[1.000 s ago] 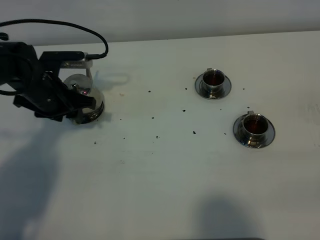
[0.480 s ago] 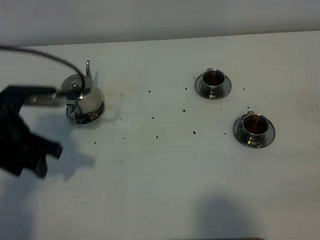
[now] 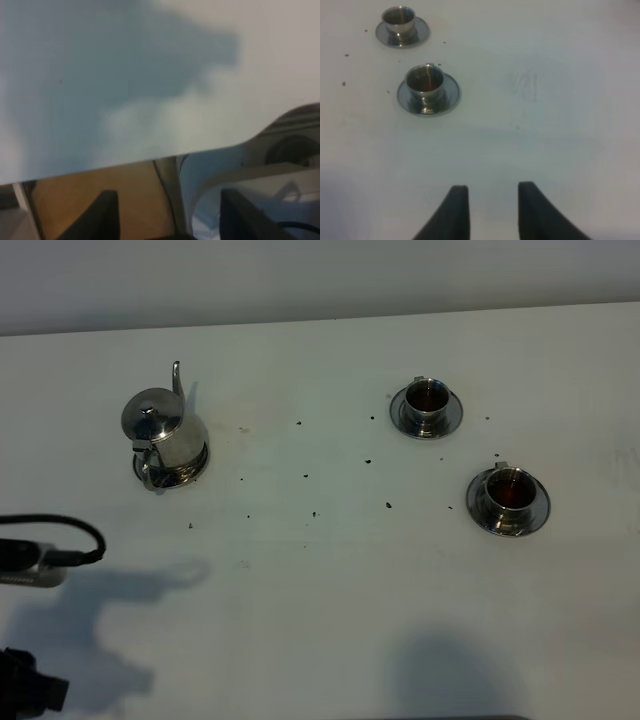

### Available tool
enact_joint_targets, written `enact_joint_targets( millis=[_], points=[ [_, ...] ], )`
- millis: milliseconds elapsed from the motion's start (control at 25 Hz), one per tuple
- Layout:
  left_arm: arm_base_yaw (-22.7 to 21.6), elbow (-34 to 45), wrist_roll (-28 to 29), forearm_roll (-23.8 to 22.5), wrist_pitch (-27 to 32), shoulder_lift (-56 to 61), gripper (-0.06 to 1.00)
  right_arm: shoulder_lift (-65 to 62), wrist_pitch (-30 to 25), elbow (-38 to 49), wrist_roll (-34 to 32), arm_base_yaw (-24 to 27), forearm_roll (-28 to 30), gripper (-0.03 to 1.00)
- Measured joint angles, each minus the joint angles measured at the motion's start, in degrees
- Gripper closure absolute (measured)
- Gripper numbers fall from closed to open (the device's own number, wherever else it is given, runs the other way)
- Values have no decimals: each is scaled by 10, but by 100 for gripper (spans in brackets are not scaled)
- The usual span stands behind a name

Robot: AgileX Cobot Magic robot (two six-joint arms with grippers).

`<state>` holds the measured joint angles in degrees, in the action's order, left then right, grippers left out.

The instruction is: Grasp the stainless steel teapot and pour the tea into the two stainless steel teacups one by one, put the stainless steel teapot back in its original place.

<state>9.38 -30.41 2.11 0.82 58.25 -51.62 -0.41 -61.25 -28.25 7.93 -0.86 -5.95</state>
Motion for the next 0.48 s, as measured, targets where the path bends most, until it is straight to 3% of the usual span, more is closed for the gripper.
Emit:
enact_joint_targets(
  millis=[480],
  points=[
    [0,11,-1,-8,18,234,46,0,0,0,0,0,0,73]
  ],
)
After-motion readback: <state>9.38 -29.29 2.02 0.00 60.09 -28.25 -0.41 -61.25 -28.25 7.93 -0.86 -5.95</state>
